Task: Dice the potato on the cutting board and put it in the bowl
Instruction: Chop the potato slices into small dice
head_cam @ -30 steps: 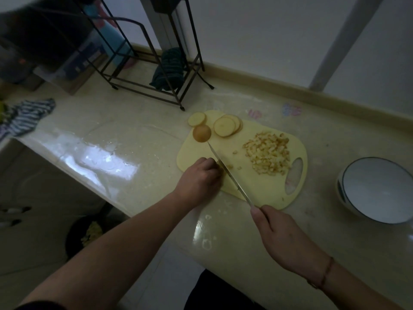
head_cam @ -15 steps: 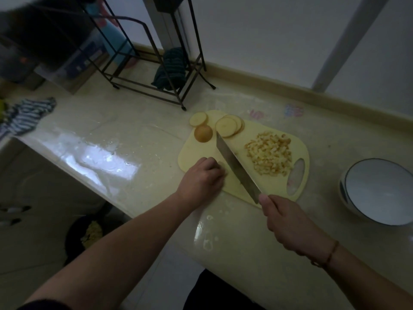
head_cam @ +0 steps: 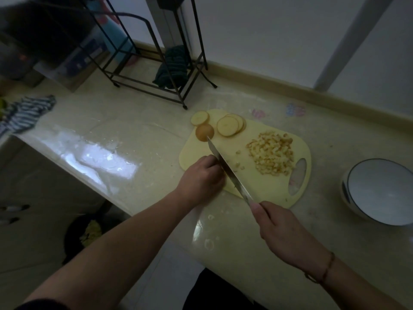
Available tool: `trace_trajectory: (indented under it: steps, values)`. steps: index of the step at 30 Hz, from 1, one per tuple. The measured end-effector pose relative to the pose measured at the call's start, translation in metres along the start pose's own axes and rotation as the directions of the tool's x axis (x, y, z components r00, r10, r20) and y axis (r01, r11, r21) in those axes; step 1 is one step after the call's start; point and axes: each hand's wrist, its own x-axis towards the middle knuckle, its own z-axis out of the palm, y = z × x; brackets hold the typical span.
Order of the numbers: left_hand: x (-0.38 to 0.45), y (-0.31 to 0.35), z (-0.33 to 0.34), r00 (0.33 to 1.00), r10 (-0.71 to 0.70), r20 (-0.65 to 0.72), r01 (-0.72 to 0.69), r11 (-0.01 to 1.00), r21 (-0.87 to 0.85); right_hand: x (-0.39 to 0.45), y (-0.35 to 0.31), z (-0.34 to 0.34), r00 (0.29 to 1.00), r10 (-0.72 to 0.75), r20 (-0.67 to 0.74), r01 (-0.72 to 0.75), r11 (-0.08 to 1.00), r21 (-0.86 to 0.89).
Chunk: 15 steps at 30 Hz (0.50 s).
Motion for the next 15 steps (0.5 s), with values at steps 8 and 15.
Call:
trace_trajectory:
  steps: [8, 15]
  values:
    - [0.001, -0.003, 0.001, 0.999, 0.031, 0.019, -0.031, 0.999, -0.009, -0.013, 0.010, -0.001, 1.000, -0.019, -0.008, 0.019, 1.000, -0.021]
    - [-0.002, -0.008, 0.002, 0.996, 0.070, 0.048, -0.070, 0.998, 0.005, -0.009, 0.012, 0.000, 1.000, -0.014, -0.010, 0.013, 0.998, -0.065]
